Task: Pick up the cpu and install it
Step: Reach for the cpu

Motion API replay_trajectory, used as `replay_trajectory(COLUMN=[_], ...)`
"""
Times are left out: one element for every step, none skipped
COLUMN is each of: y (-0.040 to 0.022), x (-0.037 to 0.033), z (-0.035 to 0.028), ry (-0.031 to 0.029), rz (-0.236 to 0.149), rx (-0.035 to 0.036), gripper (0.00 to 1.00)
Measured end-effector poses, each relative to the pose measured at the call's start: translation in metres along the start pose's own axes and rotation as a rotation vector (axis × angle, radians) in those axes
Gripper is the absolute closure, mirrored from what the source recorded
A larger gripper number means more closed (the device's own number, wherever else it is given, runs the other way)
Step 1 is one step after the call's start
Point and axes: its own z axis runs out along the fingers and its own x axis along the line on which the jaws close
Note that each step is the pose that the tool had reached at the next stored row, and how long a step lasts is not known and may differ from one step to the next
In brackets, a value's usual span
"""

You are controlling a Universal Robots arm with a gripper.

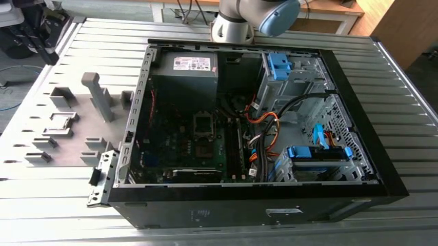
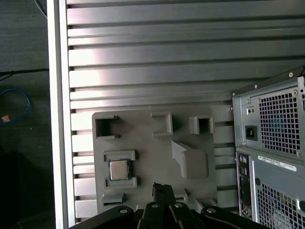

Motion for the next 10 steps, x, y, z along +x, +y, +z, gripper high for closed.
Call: replay_trajectory(y=[-0.0001, -0.0003, -0.0004, -0.0006, -0.0007, -0.0009, -0.0010, -0.0011, -0.0013, -0.0014], x=[0.0012, 0.0025, 0.0040, 0.0055, 0.0070, 0.0083, 0.0097, 0.0111, 0.0125, 0.0138], z=[0.0009, 0.0018, 0.0028, 0.0037, 0.0045, 0.0053, 0.0062, 0.0071, 0.0082, 0.0091], ry=[0.0003, 0.0006, 0.0008, 0.0008, 0.0010, 0.0012, 0.0013, 0.0014, 0.0015, 0.0017], rz=[0.000, 0.000, 0.000, 0.000, 0.000, 0.000, 0.000, 0.000, 0.000, 0.000], rx=[0.0000, 0.0001, 0.0001, 0.0001, 0.0001, 0.0001, 0.0002, 0.0002, 0.0002, 0.0002], gripper=[0.89, 0.89, 0.89, 0.89, 0.89, 0.89, 0.89, 0.89, 0.89, 0.89])
